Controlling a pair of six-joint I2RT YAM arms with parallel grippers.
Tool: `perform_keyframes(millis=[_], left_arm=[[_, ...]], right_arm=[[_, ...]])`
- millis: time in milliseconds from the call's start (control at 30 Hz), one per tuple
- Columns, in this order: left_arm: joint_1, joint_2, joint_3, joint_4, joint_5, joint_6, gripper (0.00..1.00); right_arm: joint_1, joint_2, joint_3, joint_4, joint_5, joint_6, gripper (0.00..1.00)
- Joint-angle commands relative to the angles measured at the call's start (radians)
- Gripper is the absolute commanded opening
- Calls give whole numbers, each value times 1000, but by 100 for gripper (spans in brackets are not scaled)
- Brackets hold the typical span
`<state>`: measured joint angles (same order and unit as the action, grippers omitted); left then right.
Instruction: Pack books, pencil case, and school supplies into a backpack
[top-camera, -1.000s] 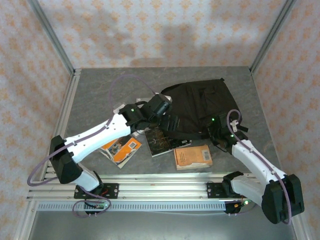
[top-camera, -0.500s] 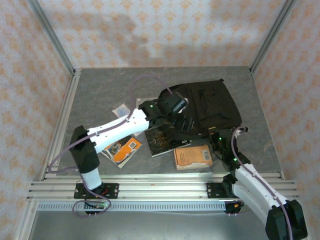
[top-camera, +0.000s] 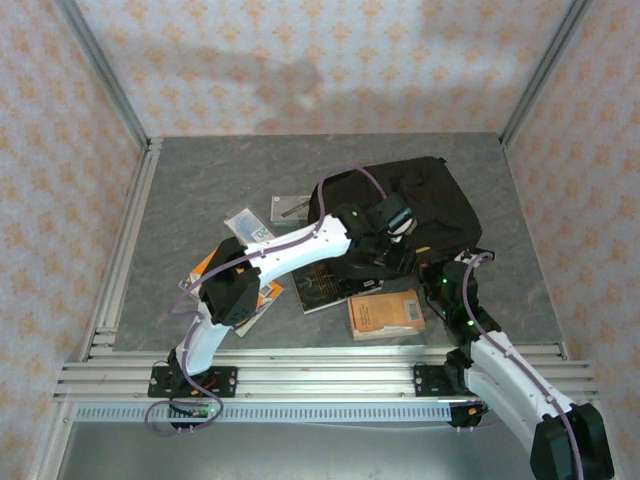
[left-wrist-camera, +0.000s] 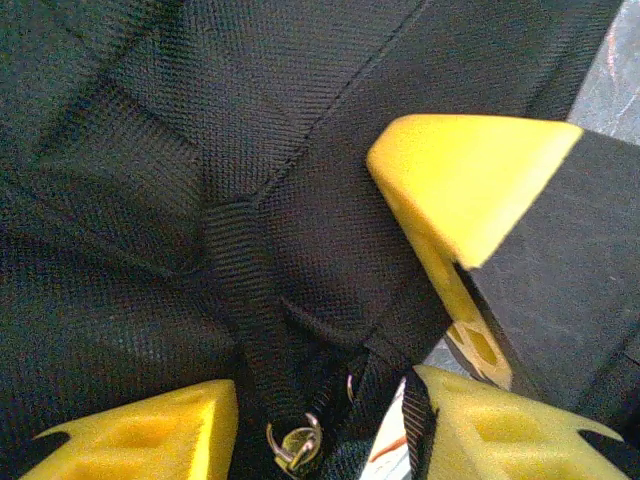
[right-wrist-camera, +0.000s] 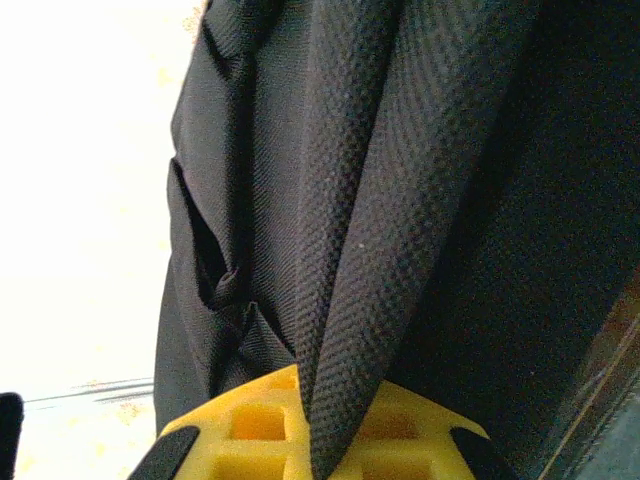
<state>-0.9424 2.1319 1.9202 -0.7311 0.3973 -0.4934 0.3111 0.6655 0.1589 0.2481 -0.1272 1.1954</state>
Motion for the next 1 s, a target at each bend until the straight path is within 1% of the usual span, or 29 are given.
perform_keyframes(millis=[0, 100, 233, 367, 667, 767, 967], left_arm=[[-2, 14, 39, -27, 22, 29, 42], [0, 25, 41, -39, -5, 33, 34], [17, 21, 15, -13, 6, 16, 15], [37, 1, -15, 17, 21, -2, 0], [89, -116, -174, 125, 26, -35, 0], [107, -156, -233, 169, 26, -73, 0], [126, -182, -259, 181, 25, -84, 0]], right_arm=[[5, -17, 10, 125, -61, -28, 0], [4, -18, 16, 122, -69, -34, 0], [4, -18, 23, 109, -73, -43, 0], [4, -18, 24, 102, -72, -49, 0], [4, -47, 22, 41, -46, -69, 0], [5, -50, 21, 36, -42, -72, 0], [4, -50, 18, 31, -47, -79, 0]])
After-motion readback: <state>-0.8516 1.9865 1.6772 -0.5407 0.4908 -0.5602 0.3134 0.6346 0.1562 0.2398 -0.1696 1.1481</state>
